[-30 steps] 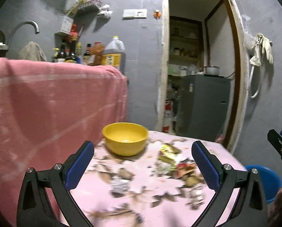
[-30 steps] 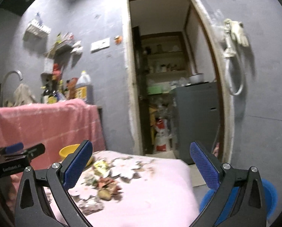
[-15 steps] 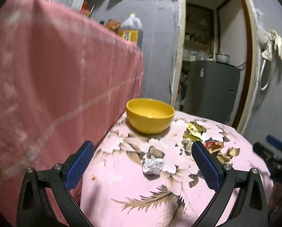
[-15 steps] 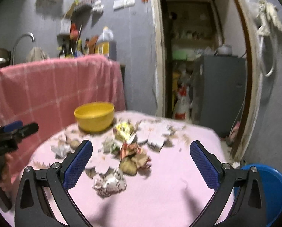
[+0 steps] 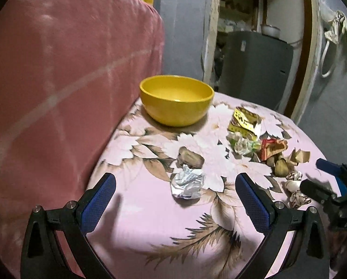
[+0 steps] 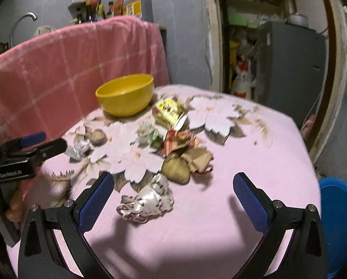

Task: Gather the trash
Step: 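Grasp the foil wrapper with the left tool while the right tool grasps the white wrapper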

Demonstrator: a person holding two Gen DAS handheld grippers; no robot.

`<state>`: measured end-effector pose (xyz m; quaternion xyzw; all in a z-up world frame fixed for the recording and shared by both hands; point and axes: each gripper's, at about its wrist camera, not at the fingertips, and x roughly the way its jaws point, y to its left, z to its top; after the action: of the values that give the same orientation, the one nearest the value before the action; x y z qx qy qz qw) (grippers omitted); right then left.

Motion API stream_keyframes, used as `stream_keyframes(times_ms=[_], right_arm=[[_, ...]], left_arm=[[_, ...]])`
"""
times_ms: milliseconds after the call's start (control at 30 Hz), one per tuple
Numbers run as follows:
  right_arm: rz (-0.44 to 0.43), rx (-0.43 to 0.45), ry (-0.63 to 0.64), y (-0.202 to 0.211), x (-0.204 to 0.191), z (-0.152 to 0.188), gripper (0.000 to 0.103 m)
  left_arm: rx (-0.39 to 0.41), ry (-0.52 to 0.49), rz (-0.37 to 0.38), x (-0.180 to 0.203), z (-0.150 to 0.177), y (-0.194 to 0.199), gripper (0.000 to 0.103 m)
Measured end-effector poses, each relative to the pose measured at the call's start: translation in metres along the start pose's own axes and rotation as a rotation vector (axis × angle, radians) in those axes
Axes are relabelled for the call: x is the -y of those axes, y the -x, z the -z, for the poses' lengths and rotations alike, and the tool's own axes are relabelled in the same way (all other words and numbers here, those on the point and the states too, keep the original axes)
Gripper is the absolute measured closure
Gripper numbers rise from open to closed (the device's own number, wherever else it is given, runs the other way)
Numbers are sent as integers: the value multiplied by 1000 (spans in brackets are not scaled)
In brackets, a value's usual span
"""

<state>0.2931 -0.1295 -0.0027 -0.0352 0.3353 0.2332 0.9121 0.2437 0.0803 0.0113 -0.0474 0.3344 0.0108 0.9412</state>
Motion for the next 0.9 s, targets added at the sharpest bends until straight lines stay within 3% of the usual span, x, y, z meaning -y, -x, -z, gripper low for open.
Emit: stream_keyframes(times_ms=[167,300,500,567,633,700,900], right_arm=[[-32,-59,3,-12,-3,2,8],[-66,-109,1,-21,-3,3,24],[-125,-173,3,-30,-9,7,27],[-129,-173,-2,-30,-9,8,28],[-126,-173,-11,-29,-7,8,34],[-126,-170,-18,-29,-7,9,47],[-131,-174,-14,-28,-5,9,63]], left_arm=[[-60,-13,28,2,0,-12,14],[-98,-15,49,2,1,-20,29],[-133,-12,89,3,-2,-26,45],[-143,-10,88,4,-2,-29,56],[-152,-13,89,5,-3,-32,64],[-159,-18,88,7,-2,-32,71],[-157,-11,95,12,0,-28,72]])
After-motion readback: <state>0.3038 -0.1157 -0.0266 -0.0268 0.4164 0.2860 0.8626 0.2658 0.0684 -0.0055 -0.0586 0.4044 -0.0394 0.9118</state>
